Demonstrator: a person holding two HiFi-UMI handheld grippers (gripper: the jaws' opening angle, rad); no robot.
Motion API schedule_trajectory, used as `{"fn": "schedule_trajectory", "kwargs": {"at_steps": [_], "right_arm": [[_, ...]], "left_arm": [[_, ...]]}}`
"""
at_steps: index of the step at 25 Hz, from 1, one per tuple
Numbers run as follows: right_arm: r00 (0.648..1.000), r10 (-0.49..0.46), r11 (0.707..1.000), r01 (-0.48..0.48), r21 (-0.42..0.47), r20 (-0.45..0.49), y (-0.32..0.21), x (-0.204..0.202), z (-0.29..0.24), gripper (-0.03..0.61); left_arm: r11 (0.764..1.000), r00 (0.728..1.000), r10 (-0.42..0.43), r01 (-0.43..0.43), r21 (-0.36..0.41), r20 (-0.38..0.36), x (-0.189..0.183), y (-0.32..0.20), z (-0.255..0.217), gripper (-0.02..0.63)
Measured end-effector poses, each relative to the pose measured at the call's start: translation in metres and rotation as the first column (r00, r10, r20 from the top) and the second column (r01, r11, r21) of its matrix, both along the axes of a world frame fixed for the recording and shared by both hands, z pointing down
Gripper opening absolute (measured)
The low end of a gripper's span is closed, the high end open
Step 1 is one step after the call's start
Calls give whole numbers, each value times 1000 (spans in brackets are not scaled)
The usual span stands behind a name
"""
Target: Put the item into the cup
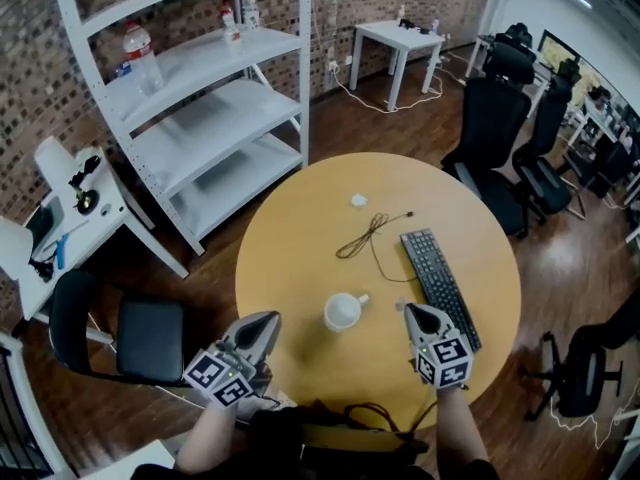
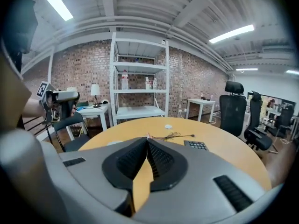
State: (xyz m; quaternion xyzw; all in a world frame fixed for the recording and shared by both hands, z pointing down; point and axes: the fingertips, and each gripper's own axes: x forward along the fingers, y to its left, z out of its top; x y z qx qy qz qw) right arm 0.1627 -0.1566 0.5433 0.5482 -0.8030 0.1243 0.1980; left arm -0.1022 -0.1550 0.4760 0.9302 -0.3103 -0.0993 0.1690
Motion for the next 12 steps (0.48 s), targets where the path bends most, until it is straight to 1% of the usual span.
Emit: {"fn": "schedule_trajectory", "kwargs": {"at_steps": [3, 6, 9, 12], "right_arm": [[996, -80, 997, 79, 11, 31, -18, -33, -9, 5], [988, -149, 989, 149, -3, 33, -27, -62, -5, 8], [977, -209, 977, 210, -29, 32, -32, -84, 5, 15], [969, -245, 966, 246, -74, 23, -35, -98, 24, 17]], "left_arm": [[998, 998, -57, 57, -10, -9, -23, 2, 2, 3], [993, 993, -114, 114, -15, -17, -43, 7, 3, 3], [985, 985, -170, 170, -6, -11, -62, 11, 2, 3], [979, 980, -200, 200, -25, -13, -75, 20, 8, 3]]}}
